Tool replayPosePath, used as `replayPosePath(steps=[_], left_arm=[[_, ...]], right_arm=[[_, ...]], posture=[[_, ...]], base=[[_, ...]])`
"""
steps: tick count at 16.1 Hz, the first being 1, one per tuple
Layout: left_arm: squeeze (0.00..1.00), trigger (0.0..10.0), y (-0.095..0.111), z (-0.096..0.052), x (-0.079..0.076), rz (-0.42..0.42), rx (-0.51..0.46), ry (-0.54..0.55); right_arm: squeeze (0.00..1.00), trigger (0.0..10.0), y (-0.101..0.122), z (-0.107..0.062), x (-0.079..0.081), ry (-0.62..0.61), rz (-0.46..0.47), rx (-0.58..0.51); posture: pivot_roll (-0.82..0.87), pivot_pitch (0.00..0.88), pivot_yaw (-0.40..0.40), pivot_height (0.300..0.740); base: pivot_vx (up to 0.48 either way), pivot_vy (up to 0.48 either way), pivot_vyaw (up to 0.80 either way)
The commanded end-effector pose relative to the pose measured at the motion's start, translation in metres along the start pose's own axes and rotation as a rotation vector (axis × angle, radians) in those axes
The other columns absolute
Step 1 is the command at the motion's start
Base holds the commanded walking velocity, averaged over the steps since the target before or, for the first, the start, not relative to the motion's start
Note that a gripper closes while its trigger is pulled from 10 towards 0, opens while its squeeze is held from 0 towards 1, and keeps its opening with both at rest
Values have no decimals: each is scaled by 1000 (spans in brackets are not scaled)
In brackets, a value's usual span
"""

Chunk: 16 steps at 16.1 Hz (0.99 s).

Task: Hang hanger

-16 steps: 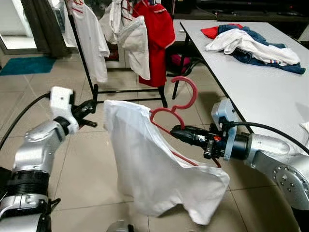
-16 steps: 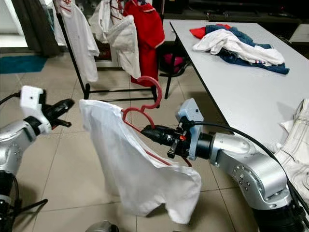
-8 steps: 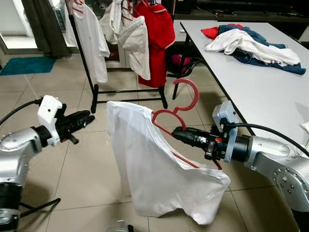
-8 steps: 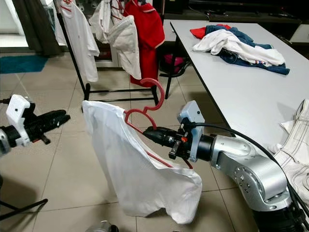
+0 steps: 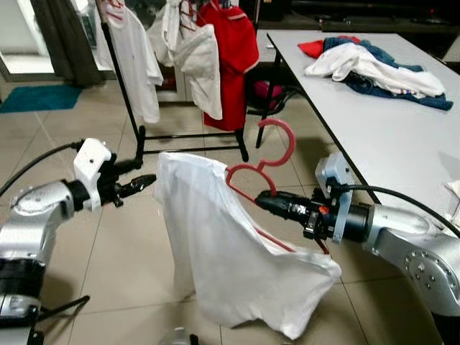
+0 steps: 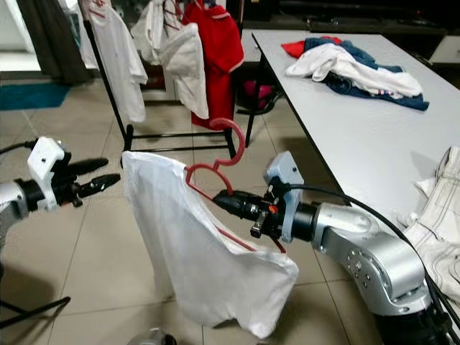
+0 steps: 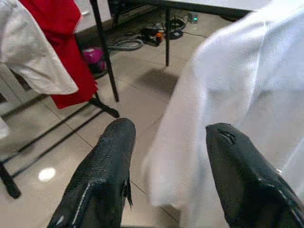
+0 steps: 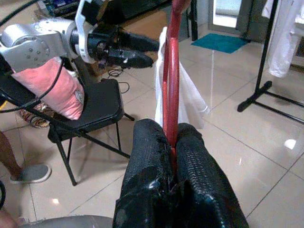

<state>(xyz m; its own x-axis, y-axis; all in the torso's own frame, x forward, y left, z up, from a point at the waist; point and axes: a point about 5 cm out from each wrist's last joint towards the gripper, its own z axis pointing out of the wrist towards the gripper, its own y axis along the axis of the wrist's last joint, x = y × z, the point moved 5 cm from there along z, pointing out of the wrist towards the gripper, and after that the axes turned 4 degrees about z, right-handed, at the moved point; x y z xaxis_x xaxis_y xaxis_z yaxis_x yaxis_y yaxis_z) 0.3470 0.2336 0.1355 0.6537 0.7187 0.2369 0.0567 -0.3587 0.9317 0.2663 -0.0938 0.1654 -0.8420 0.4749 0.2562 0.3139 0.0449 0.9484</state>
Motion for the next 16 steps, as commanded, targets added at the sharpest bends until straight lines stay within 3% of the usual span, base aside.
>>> replayPosePath(steps=[1, 3, 4, 5, 6, 7, 8, 9, 16], left_arm=[[1000, 10000, 3, 4, 1, 9, -4, 7], [1000, 10000, 0, 10, -2, -6, -11, -7], [894, 10000, -1, 13, -6, -15, -10, -23], [545, 10000, -2, 17, -13, -27, -8, -68], [141, 5961, -3, 20, -18, -31, -5, -91], [0, 4275, -5, 22, -22, -36, 9, -116], [0, 3216, -6, 23, -23, -37, 15, -124], [0, 0, -7, 24, -22, -34, 17, -112], [0, 0, -9, 29, -14, -22, 23, -54]], right_arm=[[0, 10000, 6, -1, 3, 11, -22, -23], [0, 10000, 6, 0, 4, 18, -18, -29], [0, 10000, 6, 0, 5, 21, -18, -29], [0, 10000, 6, 1, 5, 25, -19, -27], [0, 10000, 6, 1, 5, 26, -19, -26], [0, 10000, 6, 1, 6, 28, -19, -26], [0, 10000, 6, 2, 6, 29, -19, -26], [0, 10000, 6, 2, 6, 30, -19, -27], [0, 10000, 5, 2, 8, 37, -16, -23]], posture=[[-44, 0, 6, 740], [-38, 0, 1, 740], [-38, 0, 1, 740], [-38, 0, 1, 740], [-38, 0, 1, 740], [-39, 0, 2, 740], [-40, 0, 2, 740], [-41, 0, 3, 740], [-47, 0, 2, 740]], base=[[0, 0, 0], [0, 0, 0], [0, 0, 0], [0, 0, 0], [0, 0, 0], [0, 0, 0], [0, 0, 0], [0, 0, 0], [0, 0, 0]])
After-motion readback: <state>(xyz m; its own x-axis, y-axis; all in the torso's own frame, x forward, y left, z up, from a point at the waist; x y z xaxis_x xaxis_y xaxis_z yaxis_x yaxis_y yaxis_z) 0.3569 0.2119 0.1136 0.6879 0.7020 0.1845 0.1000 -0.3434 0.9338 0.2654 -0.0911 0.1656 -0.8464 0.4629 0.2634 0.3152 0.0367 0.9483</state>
